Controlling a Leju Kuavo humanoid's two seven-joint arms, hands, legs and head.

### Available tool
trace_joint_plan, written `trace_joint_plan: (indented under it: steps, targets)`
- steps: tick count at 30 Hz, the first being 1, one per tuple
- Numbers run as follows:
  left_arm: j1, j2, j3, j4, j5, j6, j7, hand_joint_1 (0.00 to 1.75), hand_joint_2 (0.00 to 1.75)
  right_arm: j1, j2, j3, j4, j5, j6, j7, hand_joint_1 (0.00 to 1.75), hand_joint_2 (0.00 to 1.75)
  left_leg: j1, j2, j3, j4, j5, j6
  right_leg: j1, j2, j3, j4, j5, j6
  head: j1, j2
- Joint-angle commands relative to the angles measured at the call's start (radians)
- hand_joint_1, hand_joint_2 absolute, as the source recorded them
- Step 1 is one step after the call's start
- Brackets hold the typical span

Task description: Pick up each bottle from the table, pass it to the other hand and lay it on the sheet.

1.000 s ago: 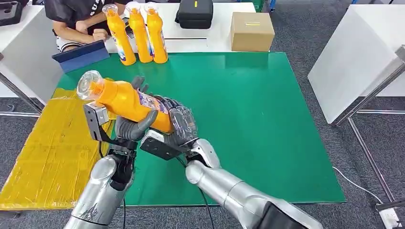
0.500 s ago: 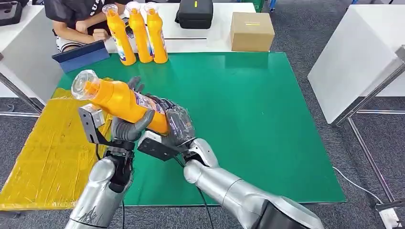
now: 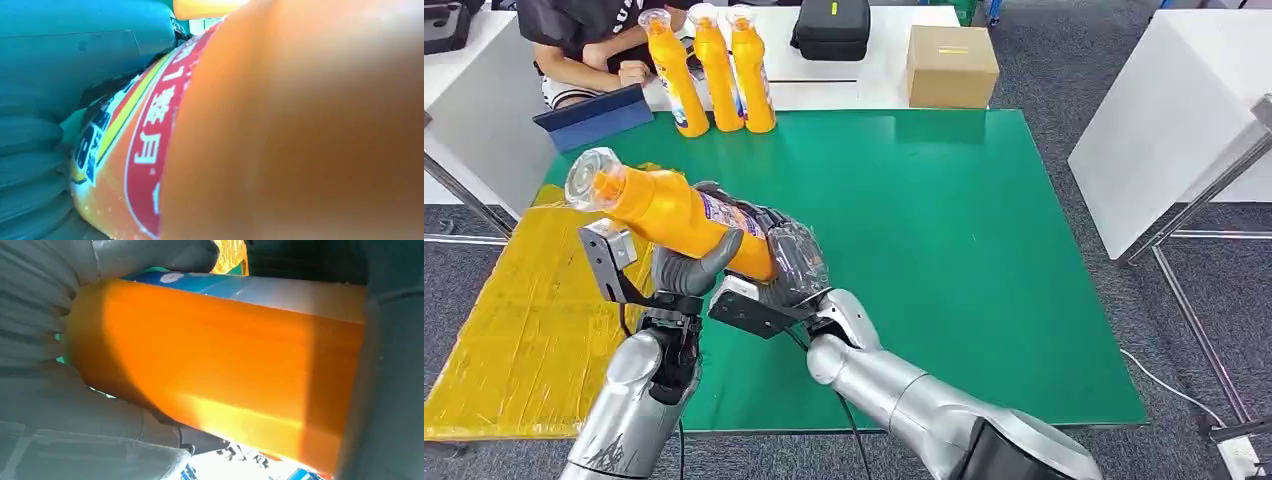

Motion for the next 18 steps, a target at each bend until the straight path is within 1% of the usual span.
trace_joint_plan:
  steps: [1, 3, 4, 6, 7, 8, 11, 12, 13, 14, 15, 17, 18]
  targets:
    - [-0.097, -0.006, 0.015, -0.007, 0.007, 0.002, -0.001, 1.75, 1.75, 0.031, 0.000, 0.086, 0.059, 0.017, 0.001, -0.011, 1.75, 1.75, 0.002, -0.004, 0.004, 0.001, -0.002, -0.004, 0.002, -0.005, 0.006, 0.000, -0.003, -0.001, 0.000, 0.000]
    - [-0.096, -0.007, 0.017, -0.008, 0.008, 0.003, -0.001, 1.75, 1.75, 0.033, 0.000, 0.082, 0.060, 0.020, 0.001, -0.009, 1.75, 1.75, 0.001, -0.004, 0.005, 0.001, -0.002, -0.004, 0.001, -0.005, 0.007, 0.000, -0.003, -0.001, 0.000, 0.000]
    - [-0.095, -0.007, 0.018, -0.009, 0.008, 0.003, -0.001, 1.75, 1.75, 0.035, 0.000, 0.078, 0.061, 0.023, 0.001, -0.010, 1.75, 1.75, 0.001, -0.003, 0.002, 0.000, -0.001, -0.002, 0.001, -0.004, 0.004, -0.001, -0.002, -0.001, 0.000, 0.000]
    - [-0.093, -0.008, 0.021, -0.012, 0.009, 0.004, -0.001, 1.75, 1.75, 0.038, 0.000, 0.069, 0.062, 0.031, 0.001, -0.010, 1.75, 1.75, 0.001, -0.004, 0.004, 0.001, -0.002, -0.003, 0.001, -0.005, 0.006, 0.000, -0.003, -0.001, 0.000, 0.000]
    - [-0.092, -0.009, 0.022, -0.013, 0.009, 0.004, -0.001, 1.75, 1.75, 0.041, 0.000, 0.062, 0.063, 0.035, 0.001, -0.009, 1.75, 1.75, 0.001, -0.003, 0.001, 0.000, 0.000, -0.002, 0.001, -0.003, 0.003, -0.001, -0.001, -0.001, 0.000, 0.000]
    - [-0.091, -0.009, 0.023, -0.013, 0.009, 0.004, -0.001, 1.75, 1.75, 0.042, 0.000, 0.061, 0.063, 0.037, 0.001, -0.010, 1.75, 1.75, 0.002, -0.004, 0.004, 0.000, -0.002, -0.003, 0.002, -0.005, 0.006, 0.000, -0.003, -0.001, 0.000, 0.000]
    - [-0.091, -0.009, 0.023, -0.013, 0.009, 0.004, -0.001, 1.75, 1.75, 0.042, 0.000, 0.061, 0.063, 0.037, 0.001, -0.010, 1.75, 1.75, 0.001, -0.003, 0.002, 0.000, -0.001, -0.002, 0.001, -0.004, 0.004, -0.001, -0.002, -0.001, 0.000, 0.000]
    - [-0.091, -0.009, 0.025, -0.013, 0.009, 0.005, -0.001, 1.75, 1.75, 0.043, 0.000, 0.053, 0.063, 0.037, 0.001, -0.009, 1.75, 1.75, 0.002, -0.004, 0.005, 0.000, -0.002, -0.003, 0.002, -0.005, 0.006, 0.000, -0.003, -0.001, 0.000, 0.000]
    - [-0.090, -0.009, 0.028, -0.015, 0.010, 0.007, -0.001, 1.75, 1.75, 0.051, 0.000, 0.020, 0.059, 0.054, 0.001, -0.020, 1.75, 1.75, 0.001, -0.003, 0.002, 0.000, -0.001, -0.002, 0.001, -0.004, 0.004, -0.001, -0.002, -0.001, 0.000, 0.000]
    - [-0.087, -0.008, 0.033, -0.018, 0.010, 0.012, -0.002, 1.75, 1.75, 0.065, 0.000, -0.019, 0.047, 0.074, 0.001, -0.035, 0.58, 1.75, 0.001, -0.003, 0.001, 0.000, 0.000, -0.002, 0.001, -0.003, 0.003, -0.001, -0.001, -0.001, 0.000, 0.000]
    - [-0.083, -0.006, 0.038, -0.022, 0.009, 0.017, -0.005, 1.75, 1.75, 0.081, 0.000, -0.071, 0.033, 0.107, 0.001, -0.054, 0.00, 1.75, 0.002, -0.004, 0.003, 0.000, -0.001, -0.003, 0.002, -0.005, 0.005, -0.001, -0.002, -0.001, 0.000, 0.000]
    - [-0.079, -0.003, 0.046, -0.025, 0.008, 0.020, -0.008, 1.75, 1.75, 0.096, 0.000, -0.078, 0.017, 0.085, 0.001, -0.061, 0.00, 1.75, 0.002, -0.004, 0.004, 0.000, -0.002, -0.003, 0.002, -0.005, 0.006, -0.001, -0.002, -0.001, 0.000, 0.000]
    - [-0.074, -0.002, 0.058, -0.029, 0.001, 0.029, -0.018, 1.75, 1.75, 0.101, 0.000, -0.101, 0.012, 0.069, 0.001, -0.103, 0.00, 1.75, 0.001, -0.003, 0.003, 0.000, -0.001, -0.002, 0.001, -0.004, 0.004, -0.001, -0.002, -0.001, 0.000, 0.000]
